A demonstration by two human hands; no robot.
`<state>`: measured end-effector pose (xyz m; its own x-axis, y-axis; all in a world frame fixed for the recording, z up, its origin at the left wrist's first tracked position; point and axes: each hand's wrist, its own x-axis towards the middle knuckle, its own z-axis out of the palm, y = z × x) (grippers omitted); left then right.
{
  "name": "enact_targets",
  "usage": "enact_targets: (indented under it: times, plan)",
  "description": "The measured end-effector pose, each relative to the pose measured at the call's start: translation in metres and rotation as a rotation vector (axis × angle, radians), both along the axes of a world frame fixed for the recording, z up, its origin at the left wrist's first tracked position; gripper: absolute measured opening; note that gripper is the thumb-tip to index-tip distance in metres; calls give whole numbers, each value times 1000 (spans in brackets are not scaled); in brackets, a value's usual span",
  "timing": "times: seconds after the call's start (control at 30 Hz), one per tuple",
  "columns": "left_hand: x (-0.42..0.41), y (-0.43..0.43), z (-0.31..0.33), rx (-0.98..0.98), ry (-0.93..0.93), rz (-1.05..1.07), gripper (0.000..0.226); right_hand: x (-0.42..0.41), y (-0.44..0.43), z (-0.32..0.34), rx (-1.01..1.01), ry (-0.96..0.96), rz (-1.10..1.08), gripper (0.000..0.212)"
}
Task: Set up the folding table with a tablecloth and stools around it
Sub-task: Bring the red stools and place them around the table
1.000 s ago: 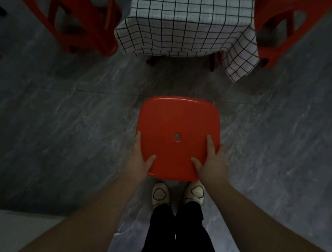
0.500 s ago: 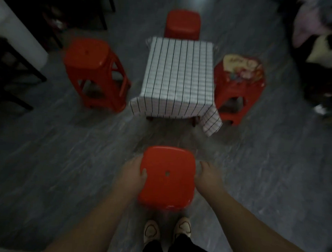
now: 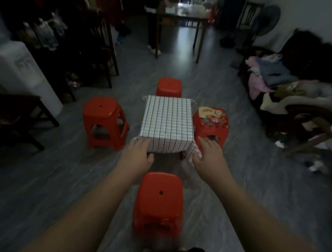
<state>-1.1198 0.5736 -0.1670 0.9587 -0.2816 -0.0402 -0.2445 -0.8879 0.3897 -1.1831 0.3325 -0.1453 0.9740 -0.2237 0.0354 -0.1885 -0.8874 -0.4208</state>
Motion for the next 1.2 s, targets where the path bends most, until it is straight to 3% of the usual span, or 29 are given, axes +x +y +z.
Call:
enact_targets:
  times: [0.37,0.7,0.87,1.2]
  plan:
    - [-21,-108,37,98,-23,-70,67,-49,-83,16,38,27,-163,66]
    - [-73,-349,49,121,-66,-300,69,-133,-299,12,-12,-102,-315,80]
    - [-99,-469,54,123,-54,-368,70,-185,-398,20,-33,-38,-390,70]
    - [-117,-613,66,68,-47,-568,69,-223,-511,38,101,-32,-524,67]
